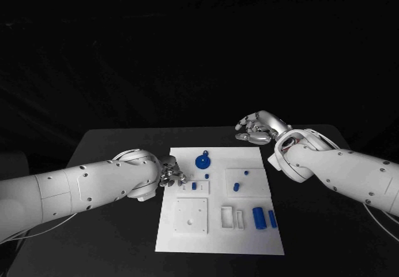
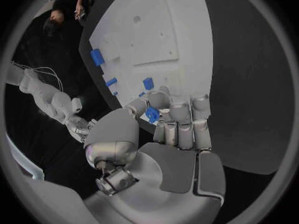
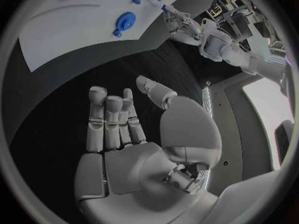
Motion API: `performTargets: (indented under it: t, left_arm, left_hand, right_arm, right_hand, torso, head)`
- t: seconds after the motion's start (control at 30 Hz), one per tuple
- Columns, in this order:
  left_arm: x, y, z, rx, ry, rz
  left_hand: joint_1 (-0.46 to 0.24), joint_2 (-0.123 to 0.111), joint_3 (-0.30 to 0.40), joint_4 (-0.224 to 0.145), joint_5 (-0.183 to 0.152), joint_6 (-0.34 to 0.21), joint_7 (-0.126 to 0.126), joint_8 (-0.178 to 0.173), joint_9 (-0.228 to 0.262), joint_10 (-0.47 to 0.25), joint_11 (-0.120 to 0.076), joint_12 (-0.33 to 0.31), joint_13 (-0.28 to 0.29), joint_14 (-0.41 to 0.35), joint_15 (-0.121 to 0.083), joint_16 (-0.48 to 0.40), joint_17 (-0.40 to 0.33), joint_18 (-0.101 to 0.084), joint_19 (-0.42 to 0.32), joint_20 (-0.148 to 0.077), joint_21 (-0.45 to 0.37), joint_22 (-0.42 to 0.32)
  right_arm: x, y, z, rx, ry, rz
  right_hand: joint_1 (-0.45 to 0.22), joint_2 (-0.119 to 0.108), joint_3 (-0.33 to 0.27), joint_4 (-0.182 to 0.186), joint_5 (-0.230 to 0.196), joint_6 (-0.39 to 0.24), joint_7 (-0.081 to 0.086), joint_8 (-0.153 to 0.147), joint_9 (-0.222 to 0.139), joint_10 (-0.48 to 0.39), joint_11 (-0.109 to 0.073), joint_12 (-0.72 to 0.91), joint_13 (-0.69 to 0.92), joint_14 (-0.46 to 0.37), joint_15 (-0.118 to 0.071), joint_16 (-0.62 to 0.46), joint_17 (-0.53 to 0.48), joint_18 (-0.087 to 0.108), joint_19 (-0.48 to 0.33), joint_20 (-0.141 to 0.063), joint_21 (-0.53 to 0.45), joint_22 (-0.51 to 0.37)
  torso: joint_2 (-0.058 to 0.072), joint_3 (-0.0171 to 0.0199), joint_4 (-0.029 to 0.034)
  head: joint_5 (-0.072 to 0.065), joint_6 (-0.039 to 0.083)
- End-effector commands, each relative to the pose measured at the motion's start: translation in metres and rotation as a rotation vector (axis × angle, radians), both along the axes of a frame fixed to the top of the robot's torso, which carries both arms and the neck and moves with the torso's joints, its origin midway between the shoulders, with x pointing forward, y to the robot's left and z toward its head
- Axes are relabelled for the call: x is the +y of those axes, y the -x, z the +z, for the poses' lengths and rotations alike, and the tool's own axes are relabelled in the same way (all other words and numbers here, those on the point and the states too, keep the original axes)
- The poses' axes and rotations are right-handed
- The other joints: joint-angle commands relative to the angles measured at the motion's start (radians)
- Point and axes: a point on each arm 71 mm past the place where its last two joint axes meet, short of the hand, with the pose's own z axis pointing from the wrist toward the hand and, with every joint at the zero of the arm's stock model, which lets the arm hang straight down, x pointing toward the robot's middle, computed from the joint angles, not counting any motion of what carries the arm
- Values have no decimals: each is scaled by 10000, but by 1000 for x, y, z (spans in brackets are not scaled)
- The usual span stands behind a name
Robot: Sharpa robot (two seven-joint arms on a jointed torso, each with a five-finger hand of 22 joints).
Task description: Assemble the parts on the task board
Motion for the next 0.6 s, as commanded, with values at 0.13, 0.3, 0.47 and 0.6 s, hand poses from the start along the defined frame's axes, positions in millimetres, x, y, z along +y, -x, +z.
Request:
performTargets:
  t: [0.13,0.3,0.47,0.6]
  left_arm:
    - [-3,2,-5,484,-308,-289]
    - [-4,3,-8,641,-374,-367]
    - [-4,3,-11,767,-465,-388]
    - [-3,2,-12,769,-475,-346]
  left_hand:
    - [-15,79,710,-643,12,1436,-567,22,12,38,7,37,-8,334,-319,28,10,-38,85,-1218,32,54]
    - [-24,85,718,-649,-17,1426,-566,15,18,36,7,29,-11,329,-319,20,8,-37,83,-1217,29,54]
    - [-25,90,725,-656,-23,1422,-566,13,21,35,7,27,-12,328,-319,17,8,-36,82,-1217,28,54]
    - [-25,92,729,-660,-27,1419,-566,12,24,35,7,25,-13,326,-319,15,7,-36,81,-1216,27,54]
  right_arm:
    - [2,0,1,-49,0,148]
    - [2,0,1,-48,0,143]
    - [2,0,1,-47,0,147]
    - [2,0,1,-42,0,150]
  right_hand:
    - [-16,-111,-48,-8,96,-22,55,-15,-16,-46,28,38,-12,-45,-28,29,-15,458,-35,-22,27,194]
    - [-15,-110,-53,-12,117,-22,56,-15,-16,-46,28,39,-12,-46,-27,29,-15,458,-36,-22,27,194]
    - [-15,-109,-57,-16,133,-23,55,-15,-16,-47,29,39,-13,-46,-27,29,-16,458,-36,-22,27,194]
    - [-13,-108,-59,-18,144,-24,56,-15,-16,-47,29,39,-13,-47,-27,29,-16,458,-36,-22,27,194]
  torso:
    - [-3,11,-2]
    - [1,6,-7]
    - [0,8,-3]
    - [-3,11,-1]
  head:
    - [18,-55]
    - [16,-84]
    - [16,-119]
    - [17,-125]
